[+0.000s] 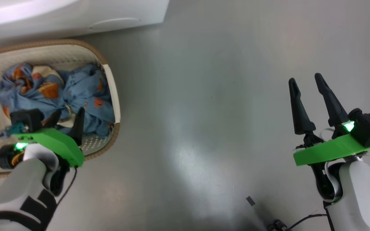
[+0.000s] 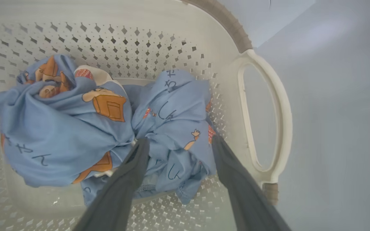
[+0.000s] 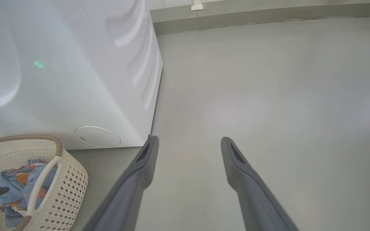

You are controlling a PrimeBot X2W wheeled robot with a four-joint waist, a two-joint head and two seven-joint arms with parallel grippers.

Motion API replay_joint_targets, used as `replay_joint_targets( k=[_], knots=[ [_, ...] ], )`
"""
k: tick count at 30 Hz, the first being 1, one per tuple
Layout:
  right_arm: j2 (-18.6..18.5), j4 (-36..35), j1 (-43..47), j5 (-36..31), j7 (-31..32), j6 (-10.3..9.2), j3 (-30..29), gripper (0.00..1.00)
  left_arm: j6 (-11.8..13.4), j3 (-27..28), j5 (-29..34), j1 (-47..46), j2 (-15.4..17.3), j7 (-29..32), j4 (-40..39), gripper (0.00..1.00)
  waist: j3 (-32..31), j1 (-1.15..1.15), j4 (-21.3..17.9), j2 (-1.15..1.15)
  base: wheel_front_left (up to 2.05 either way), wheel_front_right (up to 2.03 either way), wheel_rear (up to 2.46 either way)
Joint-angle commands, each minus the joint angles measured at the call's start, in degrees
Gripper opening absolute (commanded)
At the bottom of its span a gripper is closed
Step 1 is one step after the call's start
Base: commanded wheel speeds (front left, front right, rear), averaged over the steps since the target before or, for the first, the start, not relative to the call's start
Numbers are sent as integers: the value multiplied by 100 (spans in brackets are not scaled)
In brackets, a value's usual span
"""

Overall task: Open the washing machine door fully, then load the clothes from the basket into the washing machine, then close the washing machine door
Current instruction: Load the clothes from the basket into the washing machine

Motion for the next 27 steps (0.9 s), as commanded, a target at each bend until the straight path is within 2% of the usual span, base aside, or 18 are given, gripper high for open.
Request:
replay_joint_targets(
  k=[1,17,27],
  knots=[
    [19,-168,38,-43,-44,7,155,100,-14,-15,-171,-126,284,-37,40,100,289,0,-159,0,0,0,0],
    [121,-357,-157,-110,-44,7,209,100,-14,-1129,-1199,-950,673,-34,230,100,812,0,-361,0,0,0,0],
    [217,-370,-190,-142,-44,7,252,100,-14,-1435,-1445,-1214,765,-36,-80,100,883,0,-389,0,0,0,0]
  ],
)
